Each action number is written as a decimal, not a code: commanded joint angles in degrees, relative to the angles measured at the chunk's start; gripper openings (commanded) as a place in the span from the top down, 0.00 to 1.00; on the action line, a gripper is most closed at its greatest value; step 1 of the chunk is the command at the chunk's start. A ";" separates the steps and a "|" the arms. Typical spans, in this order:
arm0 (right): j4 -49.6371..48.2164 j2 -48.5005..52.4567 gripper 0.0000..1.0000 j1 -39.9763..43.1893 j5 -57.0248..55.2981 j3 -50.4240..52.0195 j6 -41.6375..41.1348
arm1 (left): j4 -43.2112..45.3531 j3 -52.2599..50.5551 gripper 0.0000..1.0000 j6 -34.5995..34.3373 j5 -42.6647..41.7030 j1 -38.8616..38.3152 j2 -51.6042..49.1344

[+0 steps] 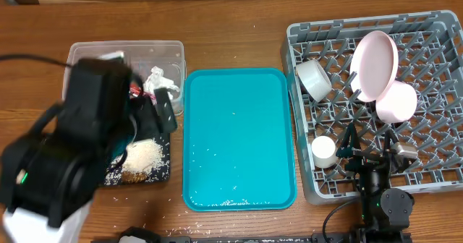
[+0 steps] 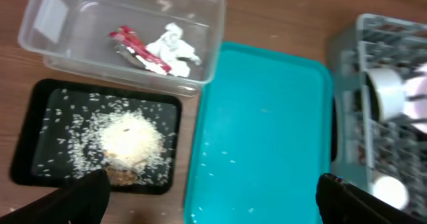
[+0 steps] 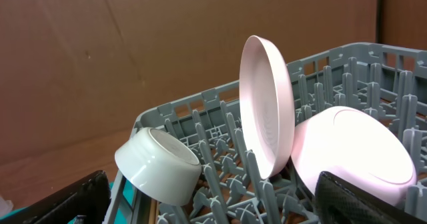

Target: Sort waste into correct bins and load items into the dishwasher

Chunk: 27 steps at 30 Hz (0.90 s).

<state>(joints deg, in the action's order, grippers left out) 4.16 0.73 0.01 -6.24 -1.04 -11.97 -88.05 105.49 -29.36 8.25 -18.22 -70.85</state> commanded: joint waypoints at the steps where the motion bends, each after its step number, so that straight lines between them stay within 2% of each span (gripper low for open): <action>1: -0.24 -0.57 0.00 0.33 -0.15 0.59 -0.22 | -0.04 0.52 0.00 0.87 -3.82 -0.33 2.54; 7: -0.24 -0.57 0.00 0.33 -0.15 0.59 -0.22 | -4.42 0.52 0.00 1.73 -3.43 -0.37 3.48; 11: -0.24 -0.57 0.00 0.33 -0.15 0.59 -0.22 | -1.42 -0.07 0.00 1.86 -0.57 -0.57 4.39; 18: -0.24 -0.57 0.00 0.33 -0.15 0.59 -0.22 | 14.29 -11.06 0.00 8.33 1.33 1.05 15.21; 24: -0.24 -0.57 0.00 0.33 -0.15 0.59 -0.22 | 31.04 -29.55 0.00 14.19 -0.50 5.25 28.33; 27: -0.24 -0.57 0.00 0.33 -0.15 0.59 -0.22 | 39.10 -39.85 0.00 14.16 -0.83 6.80 35.10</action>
<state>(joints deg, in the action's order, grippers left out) 4.19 0.73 0.01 -6.22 -1.06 -11.99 -53.93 75.05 -18.50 8.27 -13.04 -41.08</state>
